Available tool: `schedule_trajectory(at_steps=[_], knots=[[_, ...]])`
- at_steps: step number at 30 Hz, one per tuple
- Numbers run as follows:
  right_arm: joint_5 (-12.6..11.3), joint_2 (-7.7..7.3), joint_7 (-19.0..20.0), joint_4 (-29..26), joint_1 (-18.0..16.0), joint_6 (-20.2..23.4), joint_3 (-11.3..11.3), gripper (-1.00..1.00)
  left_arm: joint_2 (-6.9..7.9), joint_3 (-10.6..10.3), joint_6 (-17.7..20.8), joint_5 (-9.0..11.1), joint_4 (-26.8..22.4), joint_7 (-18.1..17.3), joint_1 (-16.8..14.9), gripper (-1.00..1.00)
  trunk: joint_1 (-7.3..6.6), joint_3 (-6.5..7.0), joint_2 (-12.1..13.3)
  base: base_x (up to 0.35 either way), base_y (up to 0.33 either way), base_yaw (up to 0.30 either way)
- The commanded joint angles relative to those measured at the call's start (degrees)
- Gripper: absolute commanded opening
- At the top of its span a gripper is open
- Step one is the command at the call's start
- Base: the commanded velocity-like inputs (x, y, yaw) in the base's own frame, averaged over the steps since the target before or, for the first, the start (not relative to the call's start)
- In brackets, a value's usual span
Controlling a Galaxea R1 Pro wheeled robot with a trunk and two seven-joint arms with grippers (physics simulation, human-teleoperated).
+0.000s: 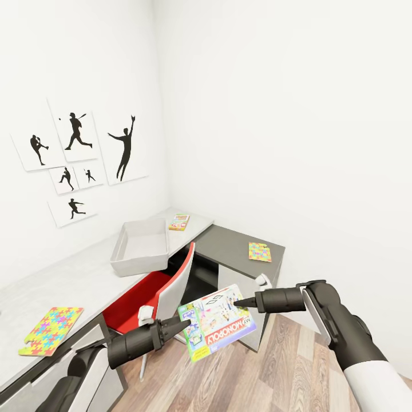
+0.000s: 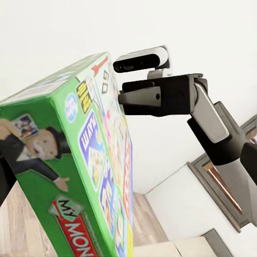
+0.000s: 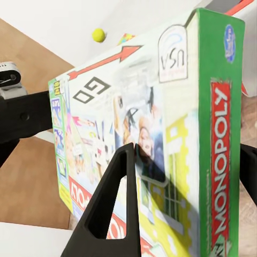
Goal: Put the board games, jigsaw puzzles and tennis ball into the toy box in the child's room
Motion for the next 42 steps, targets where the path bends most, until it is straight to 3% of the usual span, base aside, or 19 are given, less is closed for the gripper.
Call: schedule_trajectory(at_steps=[1,22,29,33,37,38,42], knots=[[-0.27,-0.05,-0.19,0.01,-0.04,0.45,0.08,-1.00,0.06,-0.09,0.48,0.49,0.00,0.10,-0.03,1.00,0.03,-0.07,-0.08,0.000,0.000,0.000],[-0.37,-0.33,-0.21,0.01,-0.06,0.45,-0.20,-1.00,0.13,0.10,0.65,0.29,0.02,0.46,-0.03,1.00,0.03,-0.07,-0.08,0.000,0.000,0.000],[-0.40,-0.86,-0.23,0.62,-1.52,0.45,-0.83,-1.00,0.54,1.10,0.89,0.34,0.52,1.25,-0.07,1.00,0.03,-0.07,-0.08,0.000,0.000,0.000],[-0.38,-1.42,-0.40,2.05,-2.69,0.45,-2.83,-1.00,0.68,2.39,1.10,0.33,0.67,2.24,-0.05,1.00,0.03,-0.07,-0.08,0.000,0.000,0.000],[-0.19,-1.91,-0.67,3.58,-3.76,0.45,-7.64,-1.00,0.85,4.12,1.35,0.48,0.87,4.97,-0.05,1.00,0.03,-0.07,-0.08,0.000,0.000,0.000],[-0.19,-1.91,-0.67,3.58,-3.76,0.45,-7.64,-1.00,0.85,4.12,1.35,0.48,0.87,4.97,-0.05,1.00,0.03,-0.07,-0.08,0.000,0.000,0.000],[-0.04,-2.42,-0.88,4.19,-4.26,0.45,-11.44,-1.00,0.95,6.23,1.80,0.71,0.93,6.64,0.03,1.00,0.03,-0.07,-0.08,0.000,0.000,0.000]])
